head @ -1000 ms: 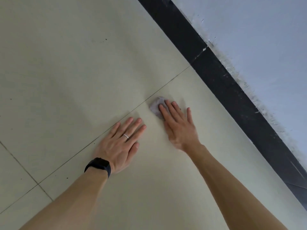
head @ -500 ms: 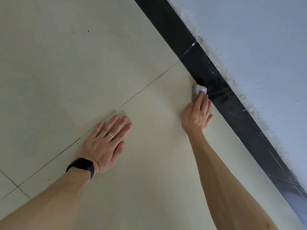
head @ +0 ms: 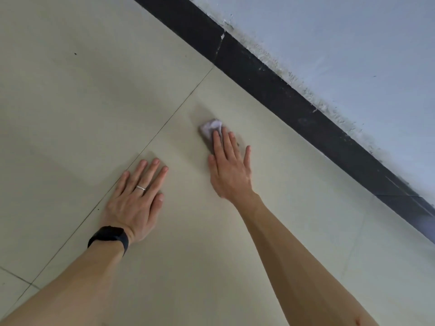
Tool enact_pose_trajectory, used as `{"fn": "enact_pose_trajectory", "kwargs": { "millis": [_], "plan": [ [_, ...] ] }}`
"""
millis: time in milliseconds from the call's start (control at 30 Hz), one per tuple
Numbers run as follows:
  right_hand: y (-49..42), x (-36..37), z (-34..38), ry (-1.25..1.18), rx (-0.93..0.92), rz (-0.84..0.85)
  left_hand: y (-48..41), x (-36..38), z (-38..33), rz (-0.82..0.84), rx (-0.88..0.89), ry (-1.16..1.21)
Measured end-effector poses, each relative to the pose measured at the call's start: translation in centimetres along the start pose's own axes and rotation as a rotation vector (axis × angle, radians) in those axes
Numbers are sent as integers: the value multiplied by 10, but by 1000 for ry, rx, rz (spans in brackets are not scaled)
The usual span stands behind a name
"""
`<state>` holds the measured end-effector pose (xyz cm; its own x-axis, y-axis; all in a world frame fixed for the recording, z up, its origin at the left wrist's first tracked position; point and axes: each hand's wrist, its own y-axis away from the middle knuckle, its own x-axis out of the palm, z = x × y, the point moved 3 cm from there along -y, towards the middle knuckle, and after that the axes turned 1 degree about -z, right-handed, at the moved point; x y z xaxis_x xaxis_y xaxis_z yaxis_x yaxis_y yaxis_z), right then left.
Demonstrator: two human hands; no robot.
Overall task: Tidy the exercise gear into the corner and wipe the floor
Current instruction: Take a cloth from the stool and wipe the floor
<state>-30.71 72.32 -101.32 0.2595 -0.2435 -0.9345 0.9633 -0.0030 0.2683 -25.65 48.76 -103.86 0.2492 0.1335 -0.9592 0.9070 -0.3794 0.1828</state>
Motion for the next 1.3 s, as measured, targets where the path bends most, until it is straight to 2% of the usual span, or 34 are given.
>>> {"fn": "enact_pose_trajectory", "kwargs": {
  "millis": [67, 167, 267, 367, 467, 500, 567, 633, 700, 767, 833, 867, 967, 1000, 1033, 1067, 1200, 1267, 1300],
  "plan": [
    [25, 3, -39, 11, 99, -46, -1, -1, 0, 5, -9, 2],
    [84, -3, -127, -91, 400, -142, 0, -1, 0, -9, -11, 27],
    [162, -6, -189, -95, 537, -239, 1, 0, 0, -28, -9, 46],
    [197, 3, -209, -181, 812, -289, 2, -1, -1, -41, -23, 64],
    [153, -2, -194, -333, 1133, -366, 1, 0, -3, -45, -8, 69],
    [129, -5, -182, -363, 1140, -372, 1, 0, -2, -48, -6, 66],
    [87, -5, -140, -317, 914, -344, 1, 1, -2, -48, -4, 58],
    [64, 6, -78, -211, 534, -255, 0, 1, -1, -46, -5, 59],
    [70, 22, -21, -96, 172, -152, 1, 1, -1, -46, -5, 64],
    [86, 30, -5, -10, -71, -60, 1, 1, -2, -48, 1, 66],
    [99, 23, -37, 56, -117, -28, 1, 1, -1, -52, 5, 62],
    [105, 18, -62, 42, -8, -44, 0, 0, -1, -57, 5, 60],
    [141, 6, -134, -202, 645, -188, 0, 0, 0, -64, 7, 64],
    [154, 9, -133, -251, 747, -236, 0, 0, 0, -65, 7, 65],
    [168, 16, -122, -232, 713, -263, 0, 1, 1, -63, 5, 63],
    [185, 28, -105, -167, 567, -250, 0, 1, 1, -59, 0, 59],
    [281, 74, -33, 48, -244, -27, 1, -1, -1, -48, -23, 35],
    [317, 87, -34, 130, -463, 72, 4, -2, -3, -67, -34, -27],
    [324, 87, -42, 168, -481, 85, 6, -3, -4, -84, -45, -72]
  ]
}}
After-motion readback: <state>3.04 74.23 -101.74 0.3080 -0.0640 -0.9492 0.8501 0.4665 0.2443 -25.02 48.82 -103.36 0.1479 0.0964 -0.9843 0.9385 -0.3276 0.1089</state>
